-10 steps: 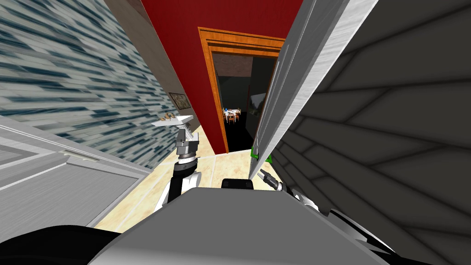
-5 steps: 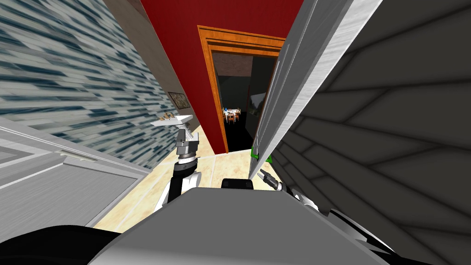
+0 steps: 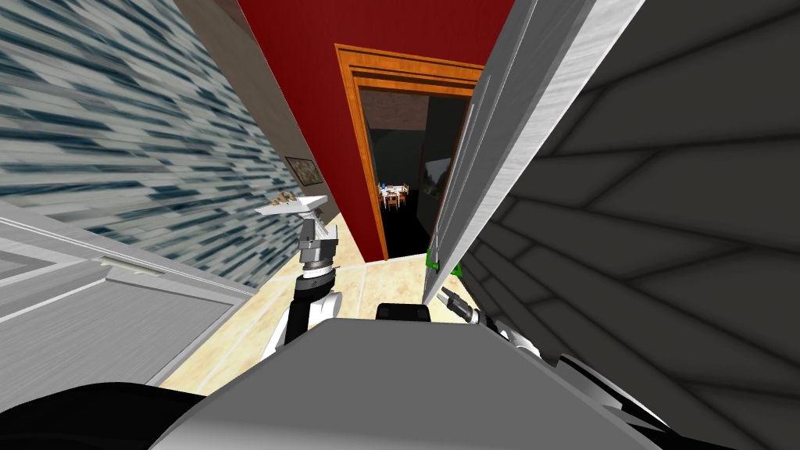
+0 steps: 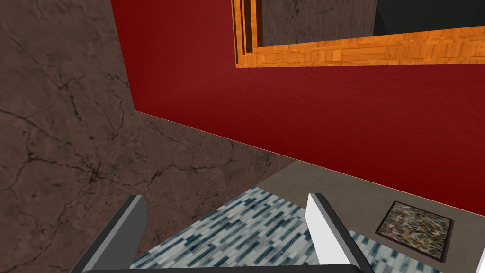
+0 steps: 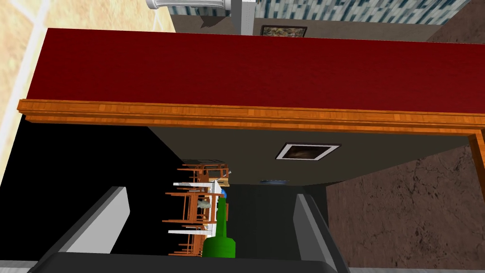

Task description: Pull the door open

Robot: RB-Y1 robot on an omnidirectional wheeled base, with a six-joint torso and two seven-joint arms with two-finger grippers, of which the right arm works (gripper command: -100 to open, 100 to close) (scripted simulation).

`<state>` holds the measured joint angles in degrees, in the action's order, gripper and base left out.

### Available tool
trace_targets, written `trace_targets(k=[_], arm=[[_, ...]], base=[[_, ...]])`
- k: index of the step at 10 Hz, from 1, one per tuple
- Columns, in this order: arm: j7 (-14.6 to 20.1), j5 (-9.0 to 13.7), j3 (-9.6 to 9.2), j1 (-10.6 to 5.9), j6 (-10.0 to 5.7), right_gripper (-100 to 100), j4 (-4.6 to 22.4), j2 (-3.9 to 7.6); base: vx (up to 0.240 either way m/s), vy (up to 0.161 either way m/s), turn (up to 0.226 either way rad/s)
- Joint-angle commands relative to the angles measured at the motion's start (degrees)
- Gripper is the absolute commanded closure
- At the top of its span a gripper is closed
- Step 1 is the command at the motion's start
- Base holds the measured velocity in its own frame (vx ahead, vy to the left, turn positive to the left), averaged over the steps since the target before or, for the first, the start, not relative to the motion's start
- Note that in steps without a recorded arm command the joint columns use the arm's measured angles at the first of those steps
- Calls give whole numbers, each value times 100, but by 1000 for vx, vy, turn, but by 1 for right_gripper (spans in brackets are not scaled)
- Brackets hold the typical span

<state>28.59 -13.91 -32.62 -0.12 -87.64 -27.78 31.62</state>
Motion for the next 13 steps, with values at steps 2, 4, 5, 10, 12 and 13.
trace_targets(k=[2, 4, 5, 10, 12, 13], arm=[[7, -14, -15, -16, -8, -100, 12, -4], [9, -20, -21, -26, -12, -100, 19, -6], [9, -20, -21, -26, -12, -100, 19, -6], [11, -24, -26, -31, -15, -100, 24, -8], [11, -24, -26, -31, -15, -100, 24, -8], [11, -24, -26, -31, -15, -100, 24, -8]], base=[[25, 55, -32], [2, 7, 4], [10, 24, -4], [0, -1, -2], [-5, -13, -1], [7, 13, -14]])
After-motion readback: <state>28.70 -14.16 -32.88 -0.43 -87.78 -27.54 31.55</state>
